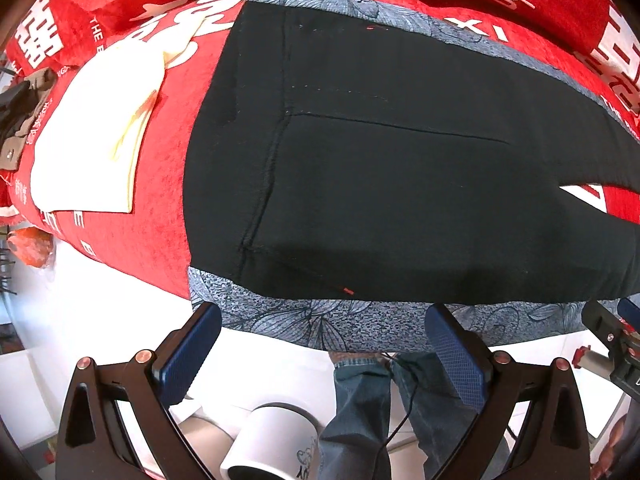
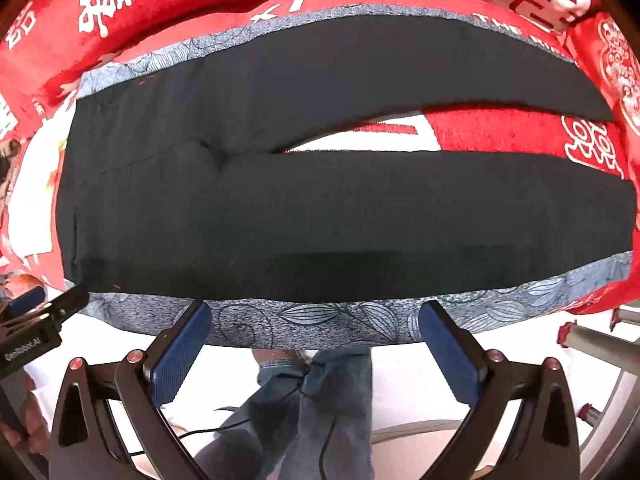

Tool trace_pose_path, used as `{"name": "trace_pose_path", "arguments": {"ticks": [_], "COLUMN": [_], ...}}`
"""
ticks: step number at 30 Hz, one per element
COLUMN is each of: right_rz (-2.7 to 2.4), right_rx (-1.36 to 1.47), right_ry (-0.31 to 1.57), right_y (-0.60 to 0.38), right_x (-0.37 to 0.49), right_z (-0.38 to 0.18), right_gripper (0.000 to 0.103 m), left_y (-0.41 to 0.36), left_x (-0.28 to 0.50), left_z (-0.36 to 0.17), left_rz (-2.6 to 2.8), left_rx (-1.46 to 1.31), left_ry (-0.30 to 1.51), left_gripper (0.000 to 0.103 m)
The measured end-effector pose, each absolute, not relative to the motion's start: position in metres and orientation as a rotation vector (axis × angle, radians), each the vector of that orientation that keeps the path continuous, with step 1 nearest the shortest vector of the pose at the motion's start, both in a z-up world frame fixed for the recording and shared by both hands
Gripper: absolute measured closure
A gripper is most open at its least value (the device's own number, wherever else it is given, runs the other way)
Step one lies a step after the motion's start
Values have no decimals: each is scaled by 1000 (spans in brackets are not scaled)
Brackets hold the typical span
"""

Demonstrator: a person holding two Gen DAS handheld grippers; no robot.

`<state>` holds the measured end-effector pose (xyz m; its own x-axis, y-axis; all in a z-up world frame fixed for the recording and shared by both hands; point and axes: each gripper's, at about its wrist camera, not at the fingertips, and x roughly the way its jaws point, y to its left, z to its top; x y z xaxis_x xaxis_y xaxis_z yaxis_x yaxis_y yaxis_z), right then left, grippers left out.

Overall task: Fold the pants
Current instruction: 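Position both grippers open at the waistband edge of the black pants, then grasp the waistband with both grippers and lift it, folding over the legs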

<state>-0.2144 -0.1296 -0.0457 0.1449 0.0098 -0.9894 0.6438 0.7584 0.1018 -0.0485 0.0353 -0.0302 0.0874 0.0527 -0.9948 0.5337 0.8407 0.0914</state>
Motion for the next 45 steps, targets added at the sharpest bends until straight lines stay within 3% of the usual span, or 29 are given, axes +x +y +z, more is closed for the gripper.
{"name": "trace_pose_path", "arguments": {"ticks": [45], "right_rz": [-416], "right_rx": [684], "right_ry": [1359], "right_y": [-128], "right_x": [-221], "right_z": [-60], "right_gripper": [0], "left_y": [64], "left_x": [-54], "left_z": [-52], "left_rz": [-366], "left_rx": [387], "left_ry": [1498], "left_gripper": [1]}}
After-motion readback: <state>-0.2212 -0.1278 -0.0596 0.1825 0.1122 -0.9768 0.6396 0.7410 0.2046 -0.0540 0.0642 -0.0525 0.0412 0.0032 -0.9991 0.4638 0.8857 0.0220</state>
